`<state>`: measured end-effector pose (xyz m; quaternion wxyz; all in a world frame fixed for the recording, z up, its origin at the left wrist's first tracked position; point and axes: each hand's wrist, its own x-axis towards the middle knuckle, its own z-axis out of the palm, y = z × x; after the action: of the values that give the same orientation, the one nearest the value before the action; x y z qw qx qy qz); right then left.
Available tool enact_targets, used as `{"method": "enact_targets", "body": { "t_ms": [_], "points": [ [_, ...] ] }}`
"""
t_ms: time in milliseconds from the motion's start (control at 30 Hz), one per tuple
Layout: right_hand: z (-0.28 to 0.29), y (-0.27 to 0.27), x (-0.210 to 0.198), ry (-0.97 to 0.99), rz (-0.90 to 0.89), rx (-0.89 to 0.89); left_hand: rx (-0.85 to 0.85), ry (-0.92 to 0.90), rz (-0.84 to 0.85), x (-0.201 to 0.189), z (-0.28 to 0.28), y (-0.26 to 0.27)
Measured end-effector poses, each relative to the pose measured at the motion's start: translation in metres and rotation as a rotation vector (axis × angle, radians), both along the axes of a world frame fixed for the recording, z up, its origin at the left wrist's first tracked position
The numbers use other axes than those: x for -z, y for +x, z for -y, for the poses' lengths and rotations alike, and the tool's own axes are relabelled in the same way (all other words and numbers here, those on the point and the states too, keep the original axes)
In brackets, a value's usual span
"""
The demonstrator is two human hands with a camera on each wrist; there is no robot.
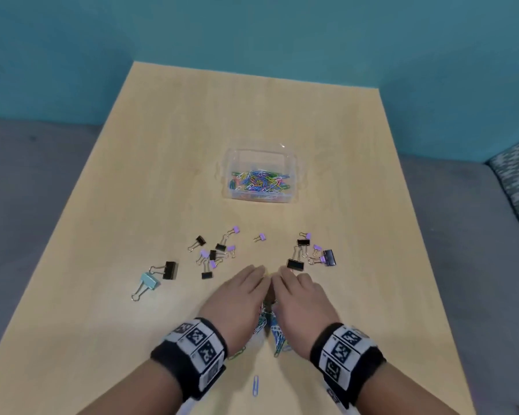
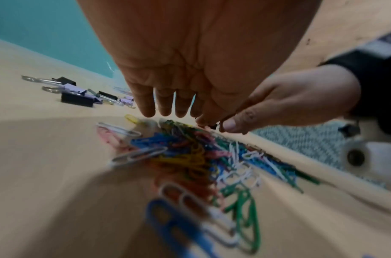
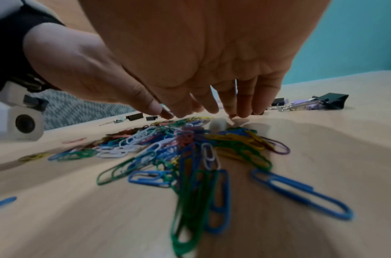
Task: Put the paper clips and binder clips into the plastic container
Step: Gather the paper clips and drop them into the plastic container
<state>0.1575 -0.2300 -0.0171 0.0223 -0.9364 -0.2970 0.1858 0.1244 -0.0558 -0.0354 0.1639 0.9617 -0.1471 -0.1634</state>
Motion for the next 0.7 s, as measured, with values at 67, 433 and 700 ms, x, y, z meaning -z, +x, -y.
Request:
{"method": "enact_targets", "body": {
  "t_ms": [67,433,700],
  "points": [
    [-0.001,0.0,-0.002,-0.022,0.033,-0.002,0.044,0.06,-0.021,0.004,-0.001,0.0],
    [0.048,-0.062,-0.007,0.127,-0.141,0.23,-0.316,0.042,-0.015,-0.022,-0.043,-0.08],
    [0.022,-0.086,-0.009,0.097,-0.154,0.164,-0.235,-0.014,-0.072,-0.006,-0.029,-0.1]
  ]
}}
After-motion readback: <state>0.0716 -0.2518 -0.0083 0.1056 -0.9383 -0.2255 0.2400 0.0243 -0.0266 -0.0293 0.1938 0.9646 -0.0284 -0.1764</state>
